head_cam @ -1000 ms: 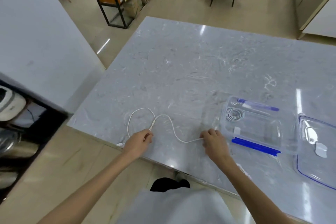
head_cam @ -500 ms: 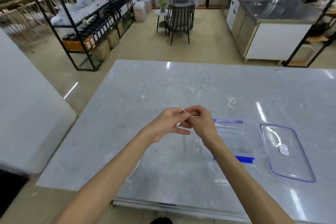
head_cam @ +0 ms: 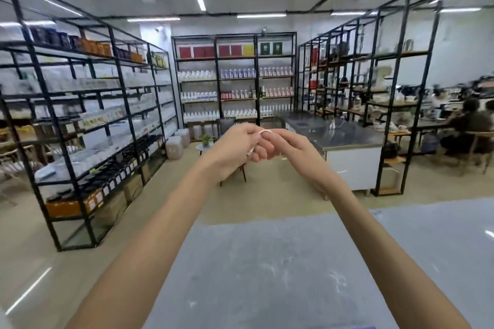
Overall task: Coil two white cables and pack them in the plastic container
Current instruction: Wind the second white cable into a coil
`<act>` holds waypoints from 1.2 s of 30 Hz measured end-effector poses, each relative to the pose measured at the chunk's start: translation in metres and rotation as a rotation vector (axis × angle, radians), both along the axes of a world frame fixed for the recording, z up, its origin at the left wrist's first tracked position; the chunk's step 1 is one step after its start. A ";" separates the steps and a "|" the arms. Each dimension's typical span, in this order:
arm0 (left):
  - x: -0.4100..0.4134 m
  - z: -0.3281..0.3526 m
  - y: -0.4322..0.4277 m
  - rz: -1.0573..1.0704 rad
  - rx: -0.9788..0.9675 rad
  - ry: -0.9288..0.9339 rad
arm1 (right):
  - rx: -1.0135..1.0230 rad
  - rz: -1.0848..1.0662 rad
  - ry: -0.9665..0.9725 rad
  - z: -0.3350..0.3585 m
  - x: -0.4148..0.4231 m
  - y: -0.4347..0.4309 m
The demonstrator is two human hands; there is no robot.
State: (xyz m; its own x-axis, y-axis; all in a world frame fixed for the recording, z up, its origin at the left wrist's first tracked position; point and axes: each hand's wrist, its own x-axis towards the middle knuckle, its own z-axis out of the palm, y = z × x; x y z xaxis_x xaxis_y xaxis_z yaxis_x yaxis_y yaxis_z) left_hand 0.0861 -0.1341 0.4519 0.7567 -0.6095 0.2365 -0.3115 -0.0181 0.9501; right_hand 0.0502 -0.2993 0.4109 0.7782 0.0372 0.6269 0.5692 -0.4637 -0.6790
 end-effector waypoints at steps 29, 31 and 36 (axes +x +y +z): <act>0.032 -0.056 -0.141 -0.483 -0.445 0.351 | 0.196 0.273 0.456 -0.093 0.036 -0.167; 0.029 -0.059 -0.160 -0.504 -0.529 0.307 | 0.259 0.308 0.373 -0.065 0.015 -0.152; 0.030 -0.058 -0.185 -0.044 -0.473 -0.234 | 0.000 0.161 0.427 -0.076 -0.043 -0.145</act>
State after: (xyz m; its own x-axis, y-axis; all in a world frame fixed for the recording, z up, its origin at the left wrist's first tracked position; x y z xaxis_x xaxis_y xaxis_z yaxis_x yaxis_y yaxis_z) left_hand 0.1165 -0.3195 0.3942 0.6268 -0.4256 0.6526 -0.5068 0.4135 0.7564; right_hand 0.0074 -0.4442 0.3349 0.9514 0.1784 0.2509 0.3026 -0.3924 -0.8686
